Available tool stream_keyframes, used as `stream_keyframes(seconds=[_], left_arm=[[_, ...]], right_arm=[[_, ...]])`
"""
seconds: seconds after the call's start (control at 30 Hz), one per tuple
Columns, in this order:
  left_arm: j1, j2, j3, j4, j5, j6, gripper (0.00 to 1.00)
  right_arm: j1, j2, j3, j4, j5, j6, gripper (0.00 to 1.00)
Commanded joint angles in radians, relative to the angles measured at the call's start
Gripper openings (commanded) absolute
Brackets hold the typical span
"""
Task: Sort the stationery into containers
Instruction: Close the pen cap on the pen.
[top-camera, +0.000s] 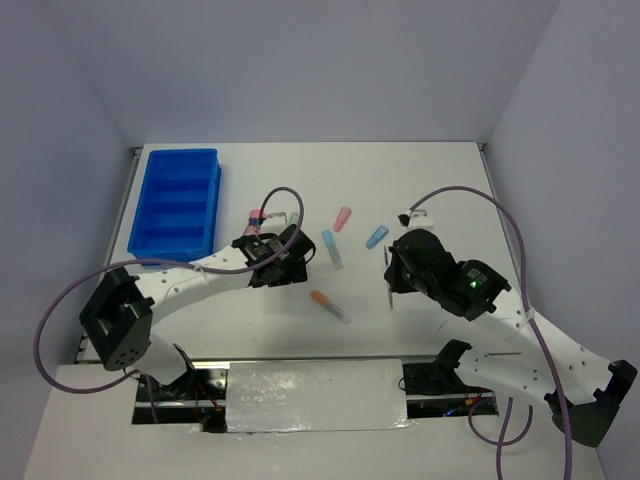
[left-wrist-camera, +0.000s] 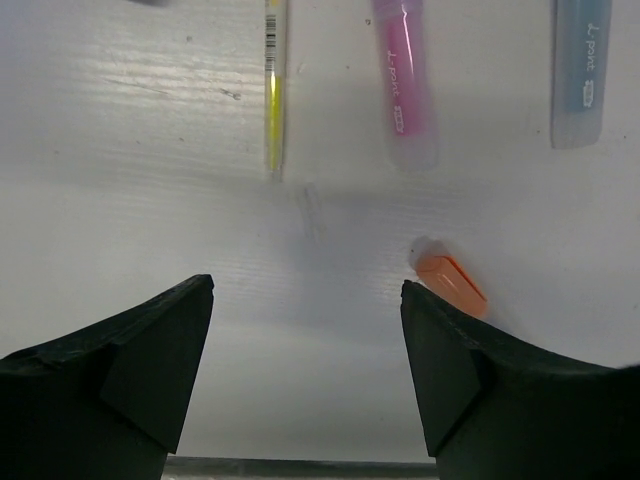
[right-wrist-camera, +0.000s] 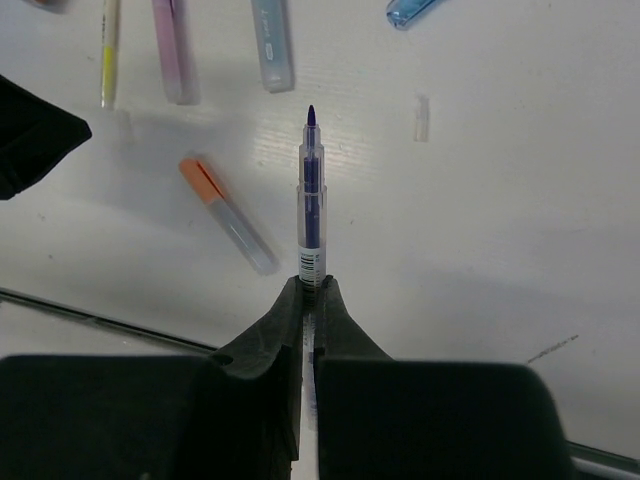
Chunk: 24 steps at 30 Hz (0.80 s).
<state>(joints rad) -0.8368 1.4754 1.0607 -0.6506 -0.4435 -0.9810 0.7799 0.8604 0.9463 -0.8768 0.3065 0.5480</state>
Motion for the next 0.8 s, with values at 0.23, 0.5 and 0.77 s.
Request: stream_keyframes(seconds=[0.23,0.5,0.77], left_arm=[[-0.025,0.161,0.068,-0.06,-0.07,-0.341,0.83],[-0.007,0.255,0.091,-0.061,-0.052,-0.375,0.75],[0.016,0.281,0.048,-0.001,-0.037,-0.36,0.65]], right_arm=[[0.013,-0.018,-0.044,0.033,-0.017,-0.023,0.0],[0.013,-0.031,-0.063,0.052,-0.03,-0.03,0.0],[0.013,-0.05,-0.093,0.094,-0.075,-0.045,0.0]])
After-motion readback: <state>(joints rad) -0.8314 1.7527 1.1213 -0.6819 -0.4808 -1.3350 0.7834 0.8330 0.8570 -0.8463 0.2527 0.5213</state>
